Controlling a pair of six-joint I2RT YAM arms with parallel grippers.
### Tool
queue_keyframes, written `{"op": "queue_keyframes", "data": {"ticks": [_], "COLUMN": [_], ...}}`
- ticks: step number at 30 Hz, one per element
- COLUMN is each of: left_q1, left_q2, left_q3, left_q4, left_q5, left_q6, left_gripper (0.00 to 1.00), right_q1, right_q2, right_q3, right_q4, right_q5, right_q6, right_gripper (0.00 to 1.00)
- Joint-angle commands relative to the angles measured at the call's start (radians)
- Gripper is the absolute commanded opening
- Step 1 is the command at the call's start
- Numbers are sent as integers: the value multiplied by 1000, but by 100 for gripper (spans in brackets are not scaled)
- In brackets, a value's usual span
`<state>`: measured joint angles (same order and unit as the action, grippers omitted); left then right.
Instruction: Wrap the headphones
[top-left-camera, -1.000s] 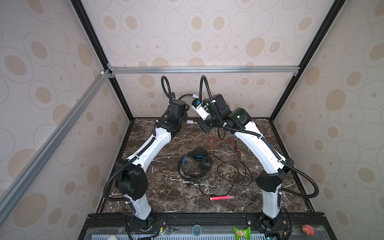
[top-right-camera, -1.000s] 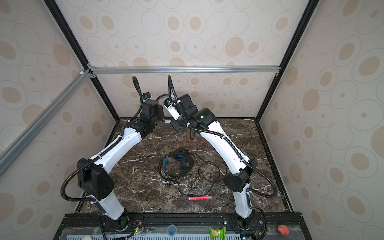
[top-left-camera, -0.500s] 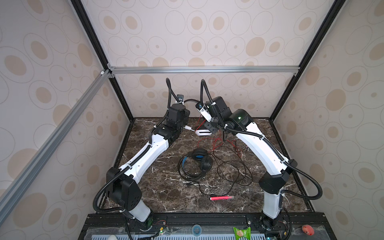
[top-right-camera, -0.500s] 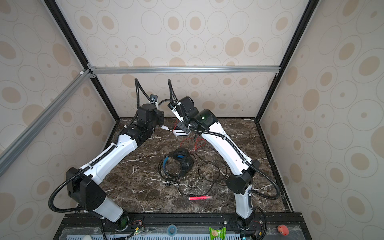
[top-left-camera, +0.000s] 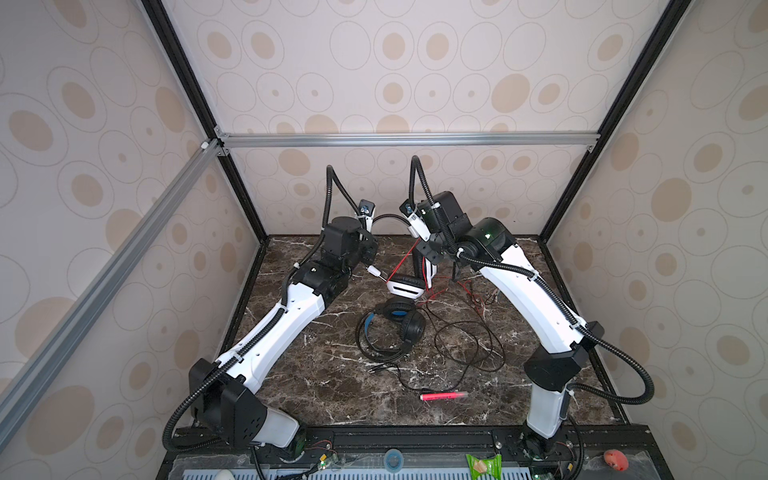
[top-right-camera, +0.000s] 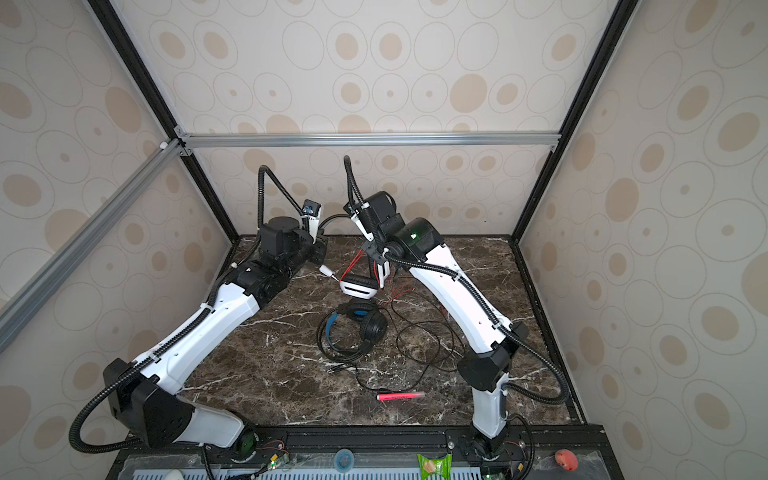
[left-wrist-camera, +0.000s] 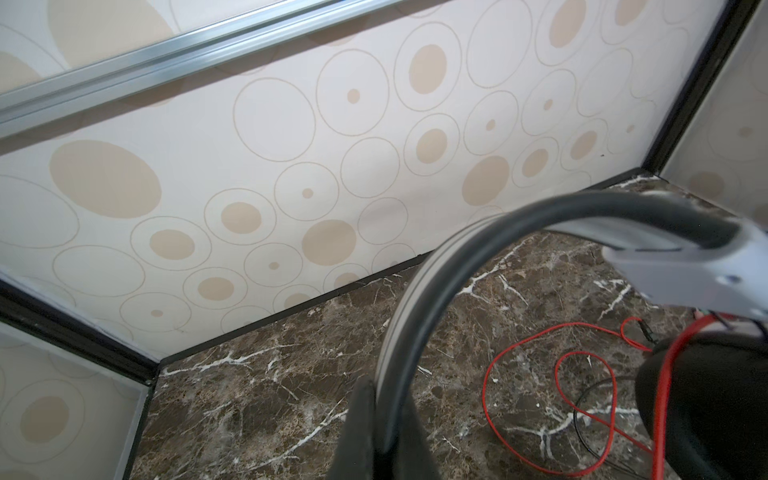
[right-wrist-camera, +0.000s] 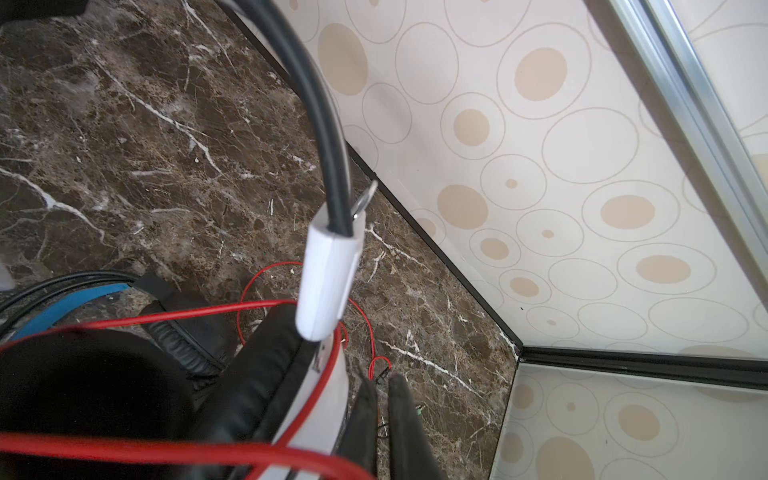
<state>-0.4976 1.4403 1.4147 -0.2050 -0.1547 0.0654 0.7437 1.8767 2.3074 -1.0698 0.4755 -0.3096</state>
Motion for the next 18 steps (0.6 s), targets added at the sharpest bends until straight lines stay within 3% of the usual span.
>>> {"op": "queue_keyframes", "data": {"ticks": [1, 9, 14, 18], "left_q1": [2, 2, 10, 33], "left_q2": [-42, -59, -71, -78], "left_q3": [26, 31, 44, 71], "left_q4": [-24, -14, 23, 81], "left_q5": [64, 170, 259, 394], "left_q6": [64, -22, -151, -306], "left_gripper": [0, 0, 0, 0], "right_q1": [-40, -159, -241, -318], "right_q2": [-58, -102, -144, -214], "right_q3": [-32, -117, -241, -392], "right_q4": [16, 80, 183, 333], "right_q5": [39, -119, -244, -388], "right_q6": [13, 181, 291, 382], "right_gripper": [10, 9, 8, 8]}}
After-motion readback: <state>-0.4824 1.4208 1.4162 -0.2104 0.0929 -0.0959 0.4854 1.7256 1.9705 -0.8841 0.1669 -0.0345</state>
